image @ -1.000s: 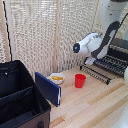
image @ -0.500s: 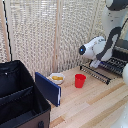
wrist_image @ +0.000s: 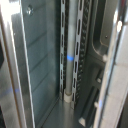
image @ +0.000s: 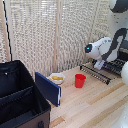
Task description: Gently stretch your hand towards the oven tray's handle, obtaining a firm grip, and draw it cautiously out of the oven. Transition your grip to the hot dog bowl, gingerly seizing the edge, and elevate it from the surface. Hover the bowl over the tray, delicately lower it, and temper your grip, establishing the bowl's equilibrium.
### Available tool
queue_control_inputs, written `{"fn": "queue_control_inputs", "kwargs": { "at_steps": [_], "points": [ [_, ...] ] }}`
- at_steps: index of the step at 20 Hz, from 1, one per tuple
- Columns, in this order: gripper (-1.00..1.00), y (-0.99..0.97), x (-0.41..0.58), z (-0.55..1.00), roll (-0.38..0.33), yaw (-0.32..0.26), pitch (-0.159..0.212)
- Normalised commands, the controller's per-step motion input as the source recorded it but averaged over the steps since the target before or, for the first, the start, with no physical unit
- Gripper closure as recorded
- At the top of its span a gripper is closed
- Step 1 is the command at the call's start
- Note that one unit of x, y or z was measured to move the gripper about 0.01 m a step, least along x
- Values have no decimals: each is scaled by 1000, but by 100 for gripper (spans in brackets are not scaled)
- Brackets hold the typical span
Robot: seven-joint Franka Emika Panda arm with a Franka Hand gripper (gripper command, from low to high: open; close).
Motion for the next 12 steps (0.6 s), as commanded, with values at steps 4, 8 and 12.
{"fn": "queue_control_inputs", "kwargs": {
  "at_steps": [4,8,12],
  "points": [
    [100,-94,0,-6,46,-9,7],
    [100,11,0,-4,0,-50,2],
    [100,115,0,38,65,-143,29]
  ]
}}
